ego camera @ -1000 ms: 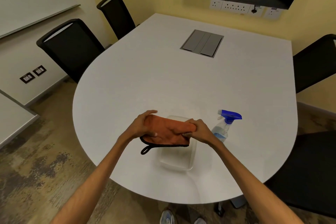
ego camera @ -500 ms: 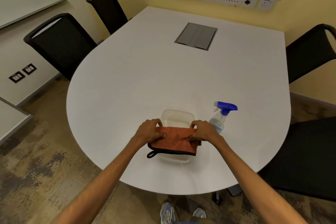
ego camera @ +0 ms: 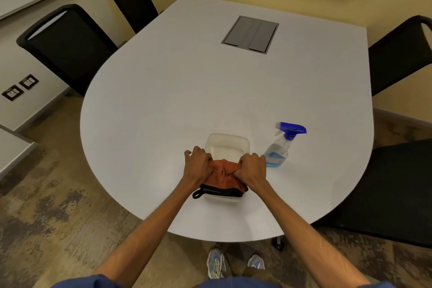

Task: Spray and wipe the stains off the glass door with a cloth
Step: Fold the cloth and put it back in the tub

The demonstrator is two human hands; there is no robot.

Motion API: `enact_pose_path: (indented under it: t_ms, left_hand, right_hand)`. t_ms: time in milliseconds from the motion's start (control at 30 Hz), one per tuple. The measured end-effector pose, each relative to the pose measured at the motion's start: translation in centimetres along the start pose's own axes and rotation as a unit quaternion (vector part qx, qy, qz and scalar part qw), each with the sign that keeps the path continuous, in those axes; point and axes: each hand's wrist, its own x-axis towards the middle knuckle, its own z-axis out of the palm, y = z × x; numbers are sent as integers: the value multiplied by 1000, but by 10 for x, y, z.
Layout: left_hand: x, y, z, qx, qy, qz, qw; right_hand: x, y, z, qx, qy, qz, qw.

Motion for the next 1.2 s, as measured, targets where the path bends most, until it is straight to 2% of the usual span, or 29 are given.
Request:
enact_pose_path:
  t_ms: [233,567,867,1200]
  left_hand:
    - [-4,3,14,6,14,15,1000]
    - [-8,12,34,45,13,39,998]
    - [-6,15,52,72,-31,74,994]
    - [-5,10,55,127,-107,95,982]
  right_hand:
    - [-2,-3,29,-29,24,-21,999]
    - [-14,5,59,-61,-3,-8,998]
    - [-21,9,67,-69,1,-49,996]
    - [-24,11,69,-55,-1,-31,998]
